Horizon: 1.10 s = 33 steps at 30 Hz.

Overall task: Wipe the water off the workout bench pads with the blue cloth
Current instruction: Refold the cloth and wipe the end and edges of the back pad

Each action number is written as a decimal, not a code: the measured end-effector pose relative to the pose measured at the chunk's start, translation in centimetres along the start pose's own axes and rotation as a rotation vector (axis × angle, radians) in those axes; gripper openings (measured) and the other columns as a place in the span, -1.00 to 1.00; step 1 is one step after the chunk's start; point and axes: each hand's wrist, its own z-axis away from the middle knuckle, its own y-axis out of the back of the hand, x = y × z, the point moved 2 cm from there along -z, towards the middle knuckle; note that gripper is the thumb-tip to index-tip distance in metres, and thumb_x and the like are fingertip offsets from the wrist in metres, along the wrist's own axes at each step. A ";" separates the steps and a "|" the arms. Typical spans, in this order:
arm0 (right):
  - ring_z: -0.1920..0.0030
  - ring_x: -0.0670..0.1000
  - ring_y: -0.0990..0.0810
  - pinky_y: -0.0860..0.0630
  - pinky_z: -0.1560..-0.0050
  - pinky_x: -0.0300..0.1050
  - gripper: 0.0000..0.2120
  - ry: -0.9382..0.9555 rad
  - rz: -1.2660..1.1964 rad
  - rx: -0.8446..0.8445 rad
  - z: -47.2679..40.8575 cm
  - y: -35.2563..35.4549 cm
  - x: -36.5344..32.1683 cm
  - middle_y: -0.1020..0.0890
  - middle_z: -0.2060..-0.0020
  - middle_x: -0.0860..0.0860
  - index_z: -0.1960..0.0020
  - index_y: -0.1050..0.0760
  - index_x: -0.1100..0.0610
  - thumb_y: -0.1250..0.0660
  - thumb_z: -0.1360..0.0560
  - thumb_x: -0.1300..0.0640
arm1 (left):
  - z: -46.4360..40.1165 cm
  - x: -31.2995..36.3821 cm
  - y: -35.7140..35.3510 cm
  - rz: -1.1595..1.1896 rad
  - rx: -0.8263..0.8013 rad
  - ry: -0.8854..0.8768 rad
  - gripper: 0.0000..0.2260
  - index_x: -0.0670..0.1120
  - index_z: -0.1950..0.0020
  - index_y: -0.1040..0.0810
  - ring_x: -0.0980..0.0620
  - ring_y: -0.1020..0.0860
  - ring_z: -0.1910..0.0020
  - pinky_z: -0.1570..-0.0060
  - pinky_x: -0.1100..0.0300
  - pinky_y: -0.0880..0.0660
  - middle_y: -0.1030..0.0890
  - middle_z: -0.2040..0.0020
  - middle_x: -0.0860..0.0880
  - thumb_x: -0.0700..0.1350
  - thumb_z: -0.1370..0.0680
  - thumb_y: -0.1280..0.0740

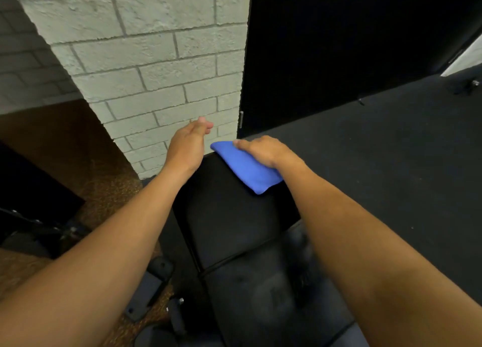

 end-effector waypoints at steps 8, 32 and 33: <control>-0.36 0.02 -0.50 -0.31 -0.46 0.06 -0.37 -0.138 -0.339 -0.004 1.3 0.4 6.2 -0.52 -0.37 -0.07 -0.39 -0.52 -0.03 -0.14 -0.51 -0.41 | 0.6 -0.6 -0.2 0.034 -0.069 0.030 -0.62 0.00 -0.24 -0.65 0.10 -0.54 -0.26 -0.13 0.27 -0.33 -0.65 -0.20 0.07 0.11 -0.71 -0.09; -0.07 0.03 -0.64 -0.49 -0.26 0.04 -0.67 -0.045 -0.172 -0.059 -1.0 -0.6 -2.3 -0.69 -0.04 -0.02 -0.08 -0.67 -0.13 -0.14 -0.58 -0.10 | 2.3 -3.6 4.8 0.294 0.001 0.163 -0.54 -0.03 -0.30 -0.61 0.08 -0.50 -0.34 -0.37 0.07 -0.27 -0.64 -0.26 0.02 0.15 -0.73 -0.01; -0.07 0.03 -0.63 -0.48 -0.26 0.03 -0.69 -0.036 -0.132 -0.087 -1.3 -0.8 -3.4 -0.68 -0.05 -0.03 -0.04 -0.68 -0.14 -0.15 -0.57 -0.09 | 2.5 -4.1 5.3 0.305 0.009 0.174 -0.54 -0.03 -0.29 -0.62 0.07 -0.50 -0.34 -0.39 0.05 -0.27 -0.64 -0.26 0.01 0.15 -0.73 -0.01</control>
